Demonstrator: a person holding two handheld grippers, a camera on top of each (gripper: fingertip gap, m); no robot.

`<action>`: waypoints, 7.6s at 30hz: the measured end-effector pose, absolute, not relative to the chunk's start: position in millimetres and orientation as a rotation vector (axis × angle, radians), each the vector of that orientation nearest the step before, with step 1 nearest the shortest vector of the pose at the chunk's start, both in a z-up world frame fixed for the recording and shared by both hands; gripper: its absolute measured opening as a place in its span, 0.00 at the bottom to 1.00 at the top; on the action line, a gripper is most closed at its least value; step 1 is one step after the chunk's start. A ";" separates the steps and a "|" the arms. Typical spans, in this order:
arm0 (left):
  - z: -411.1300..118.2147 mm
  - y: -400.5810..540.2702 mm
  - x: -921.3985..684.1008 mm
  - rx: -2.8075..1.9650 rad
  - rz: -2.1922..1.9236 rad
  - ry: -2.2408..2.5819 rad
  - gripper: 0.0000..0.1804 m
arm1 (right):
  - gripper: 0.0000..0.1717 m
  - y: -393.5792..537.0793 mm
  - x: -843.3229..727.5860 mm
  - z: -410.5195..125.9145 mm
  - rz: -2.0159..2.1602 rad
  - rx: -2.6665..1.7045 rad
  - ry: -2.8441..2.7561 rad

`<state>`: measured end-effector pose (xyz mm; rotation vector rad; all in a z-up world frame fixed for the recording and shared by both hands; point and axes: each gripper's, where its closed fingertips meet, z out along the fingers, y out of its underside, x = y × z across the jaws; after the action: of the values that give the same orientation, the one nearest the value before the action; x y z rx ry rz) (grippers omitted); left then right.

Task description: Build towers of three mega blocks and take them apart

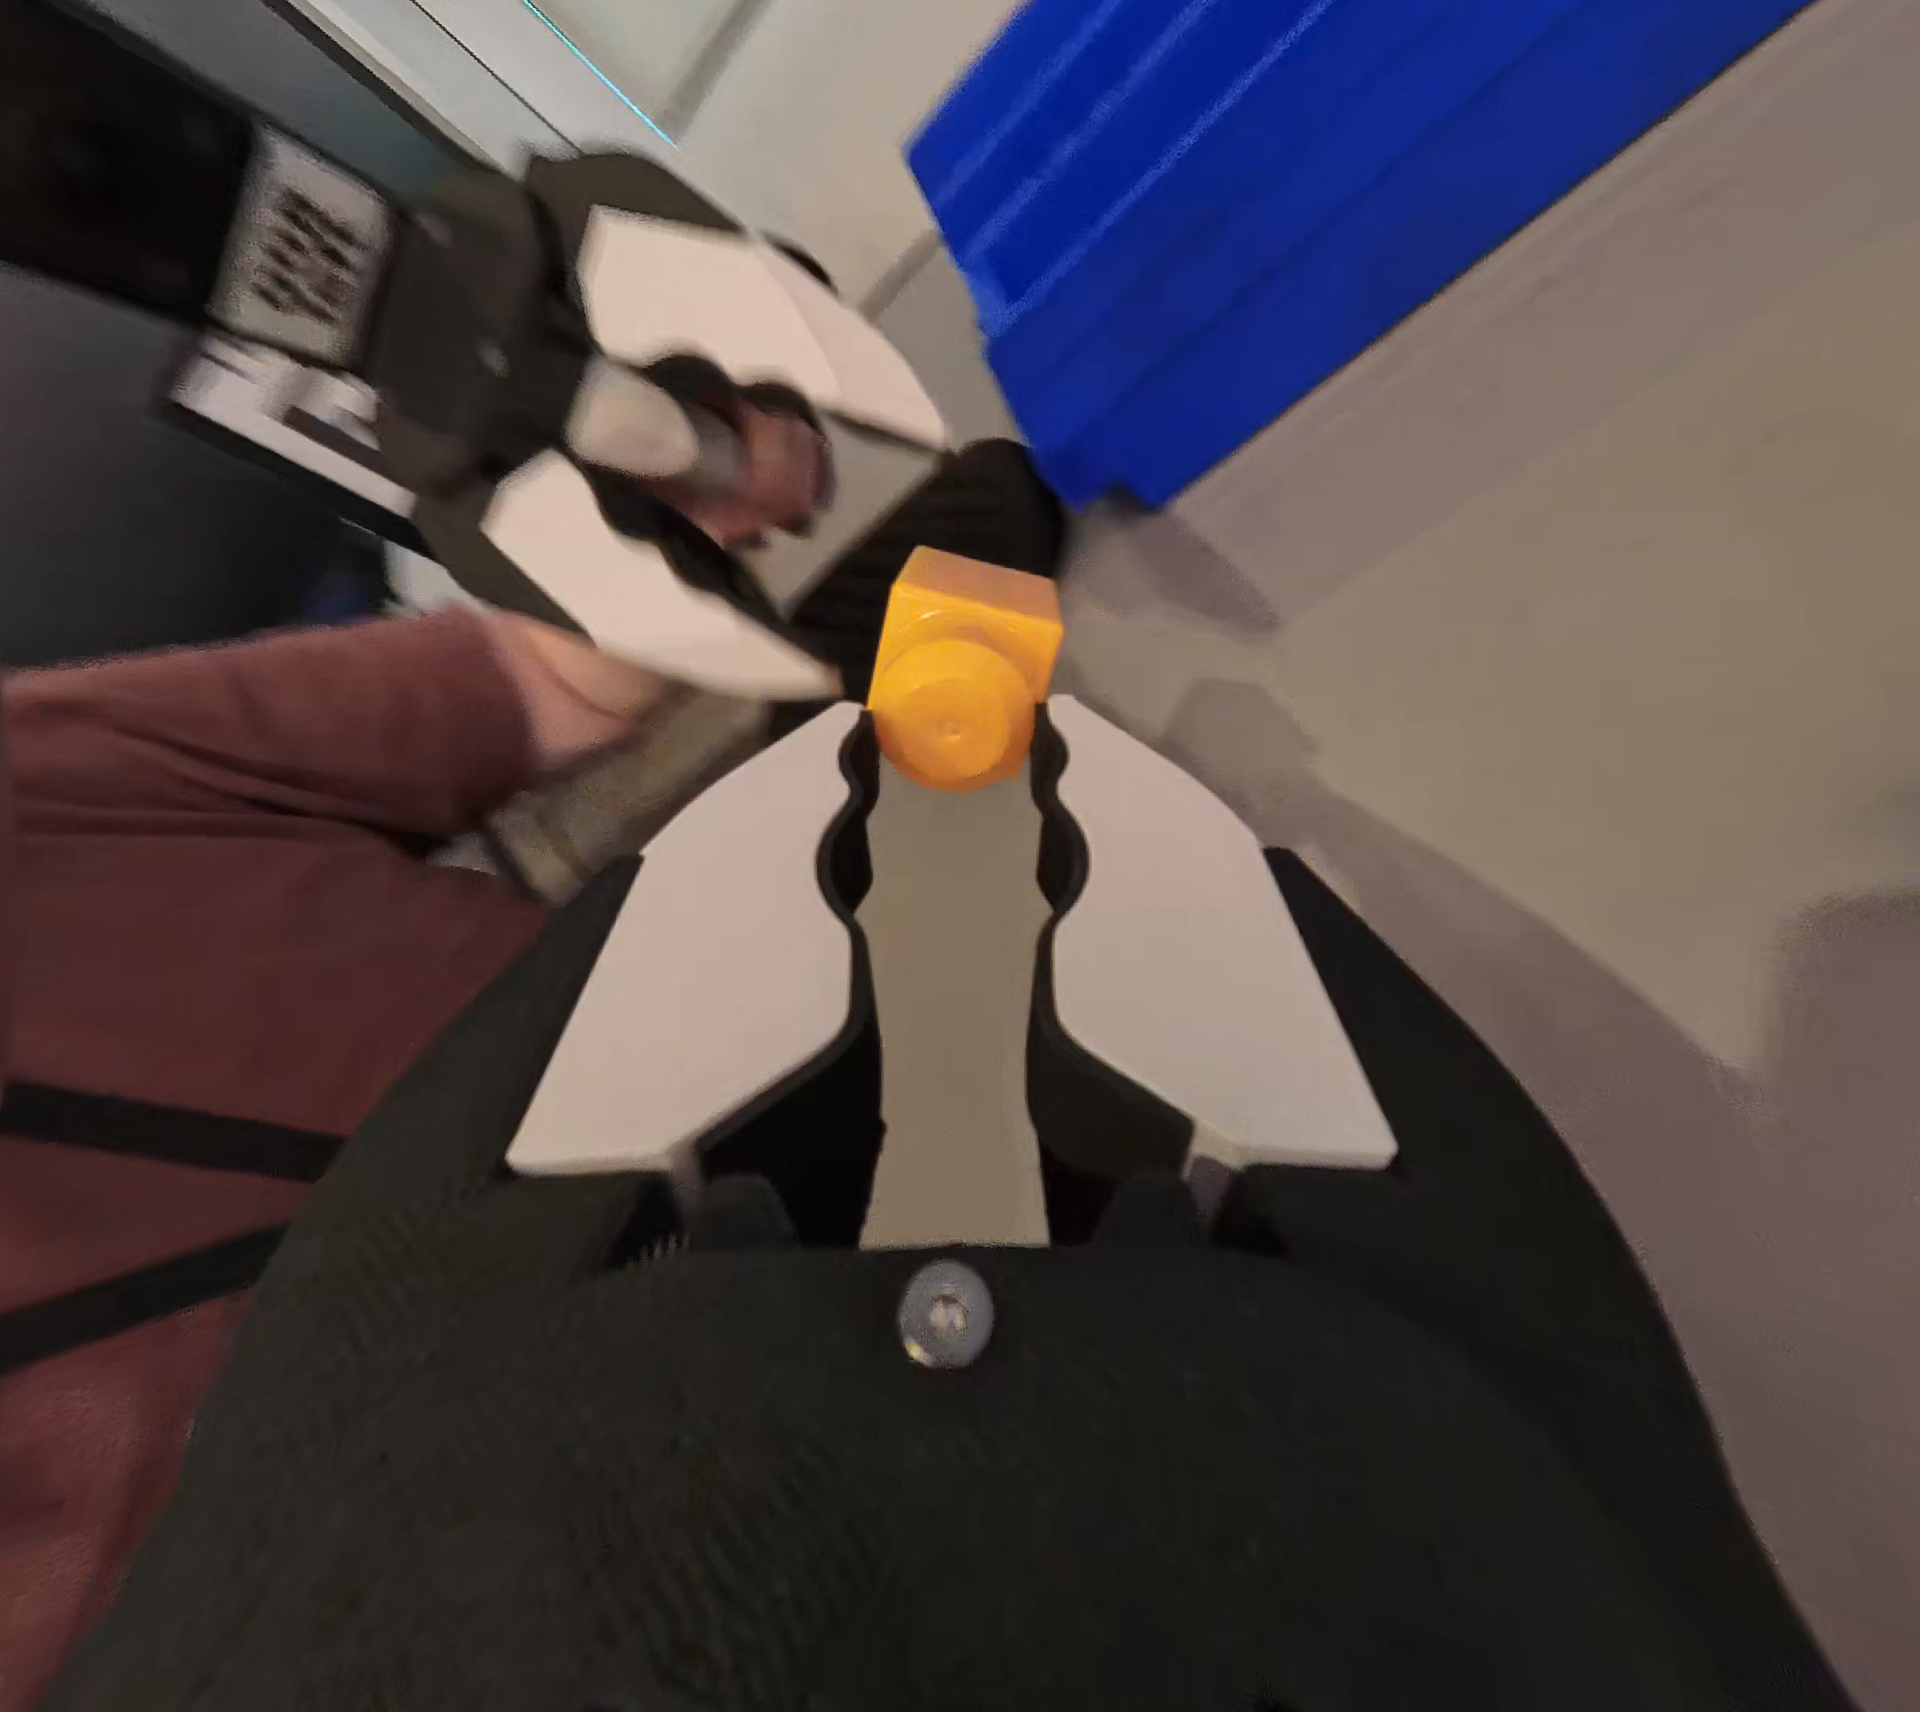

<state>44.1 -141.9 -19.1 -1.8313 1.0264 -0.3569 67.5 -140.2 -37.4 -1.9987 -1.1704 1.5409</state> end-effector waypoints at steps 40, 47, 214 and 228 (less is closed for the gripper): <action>-124.9 -37.9 -135.1 -2.903 -0.381 0.026 0.40 | 0.29 -19.6 157.6 -77.4 0.060 -2.242 -1.632; -130.6 -40.4 -141.7 -2.984 -0.242 0.063 0.40 | 0.28 -20.4 162.2 -72.8 0.057 -2.236 -1.624; -121.8 -11.5 114.4 -2.271 -0.442 0.557 0.42 | 0.21 -54.6 235.3 193.0 1.003 -1.258 -0.938; -126.2 15.6 120.6 -2.365 -0.581 0.517 0.20 | 0.21 -41.1 258.0 157.5 1.223 -1.347 -0.993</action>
<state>120.6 15.6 -126.2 -2.3654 0.5166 -0.5811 258.0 -41.1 157.5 -1.3470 -0.9928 1.2233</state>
